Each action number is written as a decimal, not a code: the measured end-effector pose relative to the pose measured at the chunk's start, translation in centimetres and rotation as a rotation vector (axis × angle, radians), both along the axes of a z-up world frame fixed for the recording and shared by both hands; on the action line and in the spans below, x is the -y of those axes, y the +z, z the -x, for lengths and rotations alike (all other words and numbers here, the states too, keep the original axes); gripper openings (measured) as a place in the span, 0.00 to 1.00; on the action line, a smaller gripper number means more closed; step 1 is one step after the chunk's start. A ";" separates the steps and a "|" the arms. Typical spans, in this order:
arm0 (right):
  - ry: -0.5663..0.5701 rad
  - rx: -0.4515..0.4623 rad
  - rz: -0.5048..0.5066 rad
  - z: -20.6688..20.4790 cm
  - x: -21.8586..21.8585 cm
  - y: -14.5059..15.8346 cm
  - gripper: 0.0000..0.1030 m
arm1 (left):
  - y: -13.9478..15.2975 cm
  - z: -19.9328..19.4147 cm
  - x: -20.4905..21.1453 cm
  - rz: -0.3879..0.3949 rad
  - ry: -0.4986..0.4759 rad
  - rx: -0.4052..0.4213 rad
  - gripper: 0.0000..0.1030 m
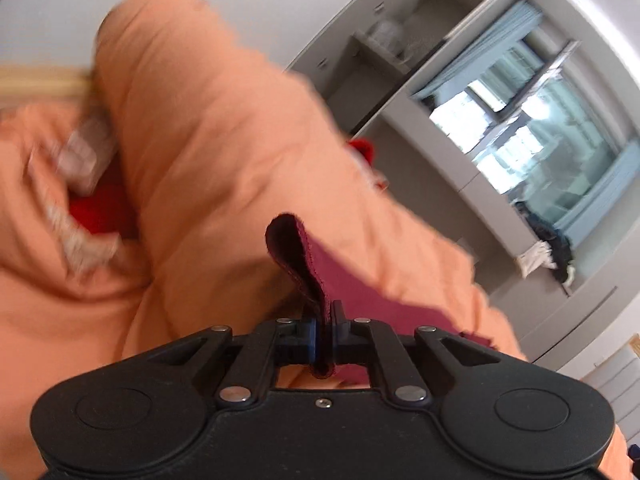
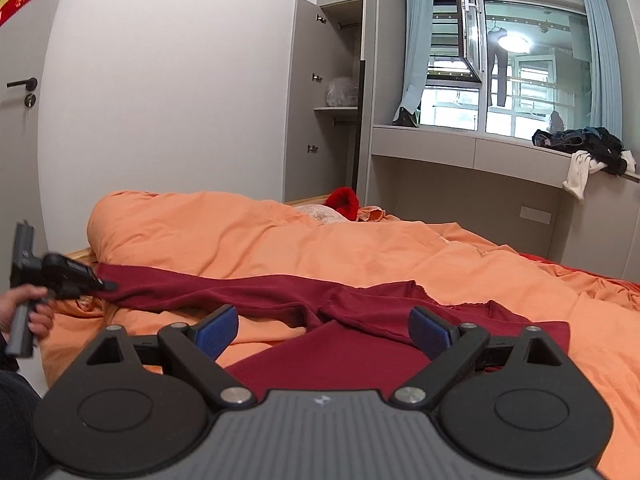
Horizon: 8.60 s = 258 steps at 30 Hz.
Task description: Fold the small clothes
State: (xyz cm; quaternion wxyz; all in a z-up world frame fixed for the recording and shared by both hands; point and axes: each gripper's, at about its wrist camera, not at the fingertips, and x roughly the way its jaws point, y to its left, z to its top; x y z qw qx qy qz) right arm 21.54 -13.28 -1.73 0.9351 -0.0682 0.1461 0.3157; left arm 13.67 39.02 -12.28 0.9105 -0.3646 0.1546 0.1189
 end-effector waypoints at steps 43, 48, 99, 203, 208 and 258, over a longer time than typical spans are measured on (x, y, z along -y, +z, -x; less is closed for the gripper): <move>-0.458 -0.286 -0.349 -6.1 28.7 -5.8 0.90 | 1.5 -38.7 56.8 -0.547 -0.705 -0.298 0.06; -0.437 -0.319 -0.364 -6.6 28.1 -6.1 0.90 | 2.8 -40.0 57.8 -0.569 -0.715 -0.290 0.07; -0.348 -0.432 -0.168 -24.5 21.9 -8.4 0.09 | -0.8 -28.3 27.9 -0.847 -0.254 -0.583 0.99; -0.149 -0.552 -0.426 -34.8 22.6 -4.3 0.10 | -2.9 -28.5 27.6 -0.927 -0.147 -0.628 1.00; -0.242 -0.686 -0.377 -34.5 23.9 -11.2 0.14 | -3.0 -28.7 27.7 -0.925 -0.173 -0.645 1.00; -0.173 -0.530 -0.509 -25.8 22.4 -8.3 0.68 | 1.2 -43.2 23.6 -0.878 -1.427 -0.321 0.05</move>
